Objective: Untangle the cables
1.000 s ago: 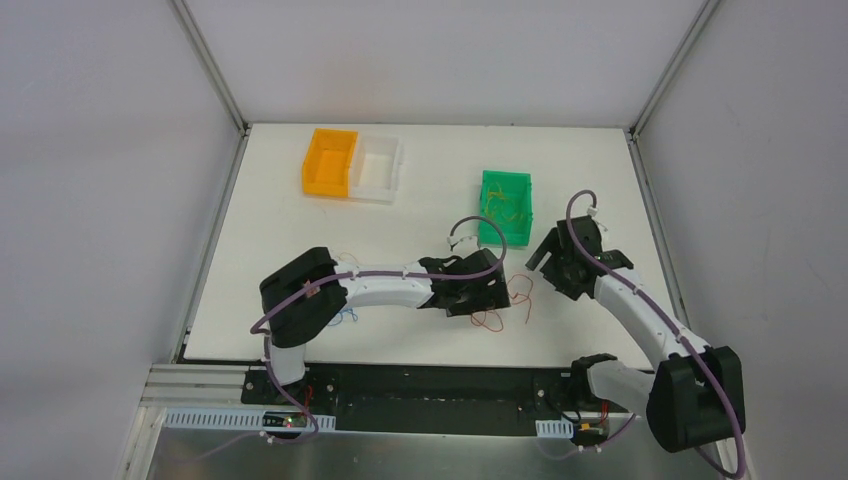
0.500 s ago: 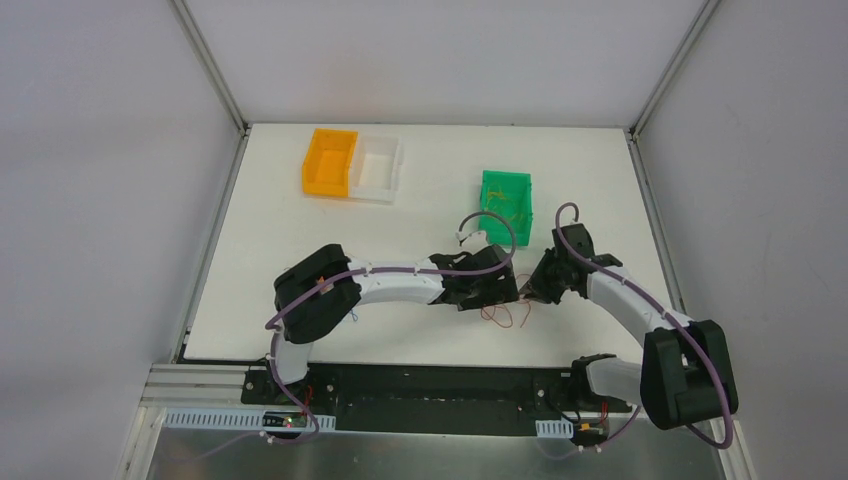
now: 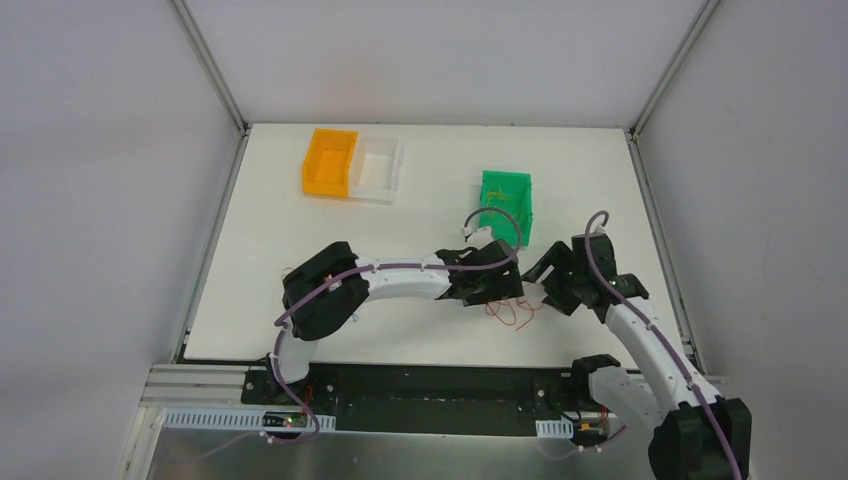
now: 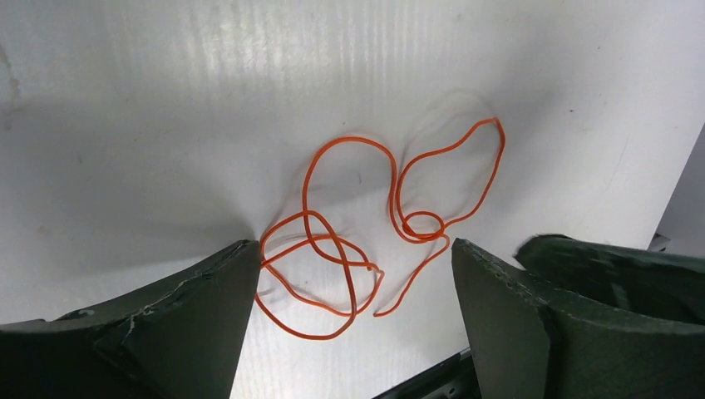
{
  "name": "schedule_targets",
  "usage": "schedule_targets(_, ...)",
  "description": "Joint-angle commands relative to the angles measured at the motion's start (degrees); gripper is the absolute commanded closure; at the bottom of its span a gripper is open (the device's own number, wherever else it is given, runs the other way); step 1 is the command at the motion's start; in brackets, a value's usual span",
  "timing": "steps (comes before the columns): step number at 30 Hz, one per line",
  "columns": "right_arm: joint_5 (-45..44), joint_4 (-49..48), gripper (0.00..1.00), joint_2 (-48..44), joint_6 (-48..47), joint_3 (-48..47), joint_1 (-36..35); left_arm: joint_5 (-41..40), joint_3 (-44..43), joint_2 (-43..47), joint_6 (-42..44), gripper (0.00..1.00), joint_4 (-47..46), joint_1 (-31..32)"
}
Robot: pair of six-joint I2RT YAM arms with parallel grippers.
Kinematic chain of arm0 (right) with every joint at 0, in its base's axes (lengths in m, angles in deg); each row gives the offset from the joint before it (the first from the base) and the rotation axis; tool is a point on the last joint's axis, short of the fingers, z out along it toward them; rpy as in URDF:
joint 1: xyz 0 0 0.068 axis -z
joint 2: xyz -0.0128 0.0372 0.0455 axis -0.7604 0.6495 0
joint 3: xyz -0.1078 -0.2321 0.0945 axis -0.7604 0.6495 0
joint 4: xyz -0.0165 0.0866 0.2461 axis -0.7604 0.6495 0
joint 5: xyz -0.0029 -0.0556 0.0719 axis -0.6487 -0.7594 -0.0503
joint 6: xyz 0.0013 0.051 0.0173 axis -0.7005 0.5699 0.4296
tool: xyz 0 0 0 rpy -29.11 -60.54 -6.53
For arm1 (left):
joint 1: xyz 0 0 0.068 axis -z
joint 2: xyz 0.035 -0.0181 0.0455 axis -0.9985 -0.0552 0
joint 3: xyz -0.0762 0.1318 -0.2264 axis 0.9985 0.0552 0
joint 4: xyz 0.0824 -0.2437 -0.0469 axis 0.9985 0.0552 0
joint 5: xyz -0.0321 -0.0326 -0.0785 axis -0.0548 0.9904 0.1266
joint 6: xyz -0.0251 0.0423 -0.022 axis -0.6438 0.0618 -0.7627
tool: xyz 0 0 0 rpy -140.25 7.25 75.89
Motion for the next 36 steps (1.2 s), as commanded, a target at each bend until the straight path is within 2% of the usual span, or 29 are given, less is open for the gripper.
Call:
schedule_targets(1, -10.1, 10.41, 0.22, -4.76, 1.84, -6.83, 0.09, -0.28, -2.68, -3.08, 1.65, 0.11, -0.1, -0.09)
schedule_targets(3, -14.46, 11.9, 0.21, -6.67, 2.11, -7.9, 0.52, -0.47, -4.21, -3.96, 2.44, 0.09, 1.67, 0.13)
schedule_targets(8, -17.07, 12.21, 0.21, -11.57, 2.38, -8.47, 1.21, -1.62, -8.61, -6.44, 4.71, 0.01, 5.54, 0.98)
schedule_targets(14, -22.44, 12.98, 0.21, -17.96, 3.02, -8.37, 1.31, -7.92, -18.05, -10.52, 10.62, 0.01, 16.27, 2.94)
schedule_targets(25, -24.5, 14.57, 0.22, -22.05, 1.92, -11.41, 1.39, -16.77, -31.25, -14.81, 17.32, 0.01, 27.17, 7.79)
schedule_targets(30, -25.47, 15.25, 0.22, -23.06, 0.77, -12.31, 1.38, -18.54, -34.4, -15.72, 18.77, 0.01, 27.74, 8.2)
schedule_targets(36, -25.88, 15.73, 0.22, -24.37, 0.67, -12.83, 1.4, -16.42, -36.72, -18.35, 17.9, 0.01, 27.83, 8.34)
